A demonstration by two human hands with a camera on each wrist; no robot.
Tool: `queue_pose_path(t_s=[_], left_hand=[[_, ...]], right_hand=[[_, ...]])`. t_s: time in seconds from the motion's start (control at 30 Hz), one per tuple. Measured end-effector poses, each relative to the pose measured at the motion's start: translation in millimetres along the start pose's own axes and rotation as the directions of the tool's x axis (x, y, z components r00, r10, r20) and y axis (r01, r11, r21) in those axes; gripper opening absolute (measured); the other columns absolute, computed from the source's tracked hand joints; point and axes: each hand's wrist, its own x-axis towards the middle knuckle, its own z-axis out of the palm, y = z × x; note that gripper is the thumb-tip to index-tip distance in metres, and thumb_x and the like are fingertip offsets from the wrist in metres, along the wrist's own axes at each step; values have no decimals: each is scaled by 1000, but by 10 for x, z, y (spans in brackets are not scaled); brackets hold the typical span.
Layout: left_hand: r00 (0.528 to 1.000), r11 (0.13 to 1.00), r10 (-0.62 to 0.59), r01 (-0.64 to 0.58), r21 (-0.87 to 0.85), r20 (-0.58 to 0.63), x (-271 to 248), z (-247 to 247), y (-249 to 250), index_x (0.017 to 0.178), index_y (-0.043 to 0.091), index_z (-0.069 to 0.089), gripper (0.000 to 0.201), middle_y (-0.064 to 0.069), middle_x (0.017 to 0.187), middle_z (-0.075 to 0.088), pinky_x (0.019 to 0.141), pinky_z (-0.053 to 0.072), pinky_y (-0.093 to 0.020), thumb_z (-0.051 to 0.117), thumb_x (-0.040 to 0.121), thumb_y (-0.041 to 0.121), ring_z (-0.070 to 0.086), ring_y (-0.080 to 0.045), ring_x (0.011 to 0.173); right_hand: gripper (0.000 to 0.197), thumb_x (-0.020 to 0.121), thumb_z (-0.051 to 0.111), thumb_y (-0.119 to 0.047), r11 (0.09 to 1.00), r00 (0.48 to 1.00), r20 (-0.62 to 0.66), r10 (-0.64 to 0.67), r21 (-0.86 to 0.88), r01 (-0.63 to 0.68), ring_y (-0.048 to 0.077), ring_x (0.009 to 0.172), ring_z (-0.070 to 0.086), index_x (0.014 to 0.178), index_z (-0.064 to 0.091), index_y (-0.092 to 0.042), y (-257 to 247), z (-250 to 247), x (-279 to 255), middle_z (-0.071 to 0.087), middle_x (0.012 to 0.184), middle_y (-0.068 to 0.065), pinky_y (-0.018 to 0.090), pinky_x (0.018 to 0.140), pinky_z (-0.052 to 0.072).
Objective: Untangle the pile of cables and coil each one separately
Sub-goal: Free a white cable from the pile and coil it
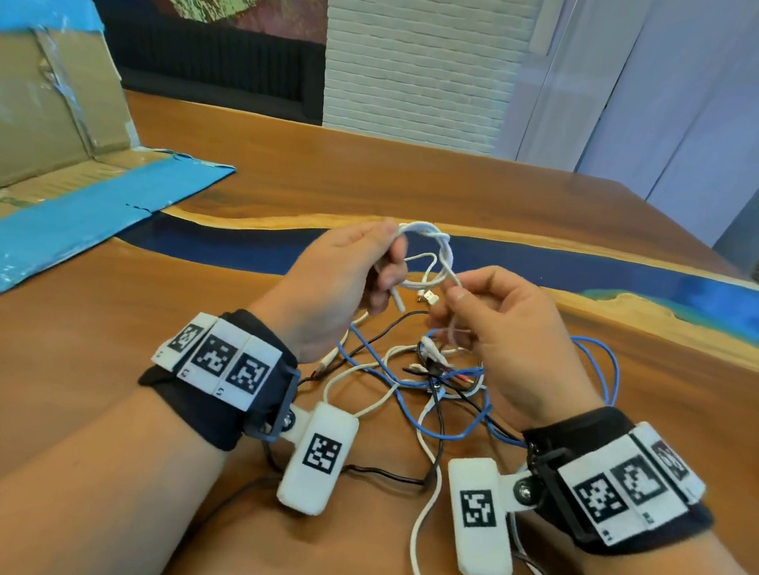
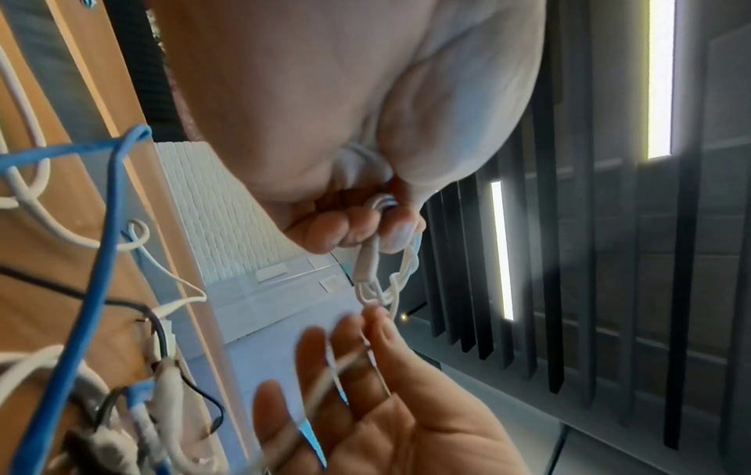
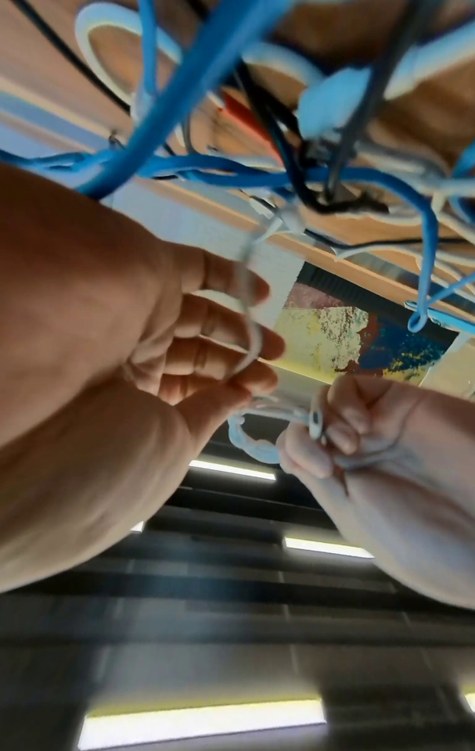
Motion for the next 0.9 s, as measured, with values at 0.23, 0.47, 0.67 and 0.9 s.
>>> queue_pose_path(t_s=[0.23, 0.47, 0.67, 0.9], left_hand=[[998, 966, -5, 22, -259, 68, -79, 158, 6, 83, 14, 50, 36, 2, 62, 42, 56, 35, -27, 33, 110, 30, 36, -15, 55], [995, 961, 60, -35, -276, 83, -84, 158, 19, 80, 15, 49, 38, 2, 61, 36, 57, 28, -30, 32, 110, 31, 32, -15, 54], [992, 974, 83, -59, -218, 100, -83, 153, -7, 80, 13, 50, 39, 1, 60, 37, 56, 29, -31, 32, 110, 29, 33, -16, 53], [993, 990, 49, -34, -135, 105, -76, 151, -21, 80, 12, 51, 40, -1, 59, 41, 54, 35, -28, 32, 111, 27, 36, -17, 54]], right_hand=[[6, 91, 73, -10, 995, 994, -77, -71, -82, 65, 16, 66, 65, 90, 79, -12, 33, -64, 29, 75, 76, 6, 29, 67, 60], [17, 97, 63, -8, 969, 999, 2, 35, 246, -34, 23, 73, 68, 96, 74, 5, 36, 62, -14, 70, 82, 16, 30, 68, 61], [17, 98, 60, -7, 939, 998, 0, 60, 340, -57, 25, 79, 73, 104, 72, 2, -20, 43, -19, 74, 92, 21, 29, 69, 63], [15, 99, 57, -1, 897, 996, 2, 93, 434, -85, 30, 89, 76, 107, 69, 1, -55, 33, -37, 75, 97, 25, 35, 80, 63]])
